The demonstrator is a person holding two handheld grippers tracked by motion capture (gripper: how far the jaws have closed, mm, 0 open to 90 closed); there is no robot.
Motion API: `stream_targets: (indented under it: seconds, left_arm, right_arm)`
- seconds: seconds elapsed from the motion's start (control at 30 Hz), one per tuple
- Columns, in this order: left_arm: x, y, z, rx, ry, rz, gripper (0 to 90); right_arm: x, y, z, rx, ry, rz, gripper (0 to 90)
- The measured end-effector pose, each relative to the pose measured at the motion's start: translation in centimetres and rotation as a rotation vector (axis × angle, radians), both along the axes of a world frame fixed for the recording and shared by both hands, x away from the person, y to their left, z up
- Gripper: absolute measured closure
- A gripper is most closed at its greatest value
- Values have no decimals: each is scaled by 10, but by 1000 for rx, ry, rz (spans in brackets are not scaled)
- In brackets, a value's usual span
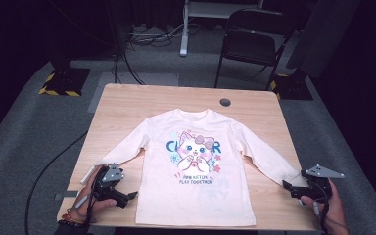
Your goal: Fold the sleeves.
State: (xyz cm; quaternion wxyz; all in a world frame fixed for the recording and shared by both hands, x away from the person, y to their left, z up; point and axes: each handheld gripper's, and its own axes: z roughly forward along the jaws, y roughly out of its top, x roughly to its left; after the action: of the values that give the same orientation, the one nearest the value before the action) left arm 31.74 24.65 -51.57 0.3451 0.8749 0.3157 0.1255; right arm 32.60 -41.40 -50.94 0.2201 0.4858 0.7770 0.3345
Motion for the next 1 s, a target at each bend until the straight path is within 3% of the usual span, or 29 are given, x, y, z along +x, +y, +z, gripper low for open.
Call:
stream_targets:
  seconds: [0.1, 0.3, 0.4, 0.53, 0.63, 0.77, 0.83, 1.0]
  left_arm:
    - [0, 0, 0, 0, 0, 0, 3]
    - [0, 0, 0, 0, 0, 0, 3]
    - [0, 0, 0, 0, 0, 0, 3]
    - [0, 0, 0, 0, 0, 1, 2]
    - [0, 0, 0, -1, 0, 1, 3]
    - [0, 0, 0, 0, 0, 1, 2]
    - [0, 0, 0, 0, 0, 1, 3]
    - [0, 0, 0, 0, 0, 1, 3]
  right_arm:
    - [1, -2, -4, 33, 11, 0, 100]
    - [0, -2, -4, 30, -4, 5, 169]
    - [0, -5, -1, 74, 7, 8, 183]
    - [2, -14, 4, 107, -42, -62, 170]
    - [6, -22, 1, 131, -39, -108, 204]
    - [9, -22, -8, 105, -1, -103, 212]
    - [9, -23, -9, 118, 7, -108, 220]
    - [5, -18, -6, 60, -18, -98, 250]
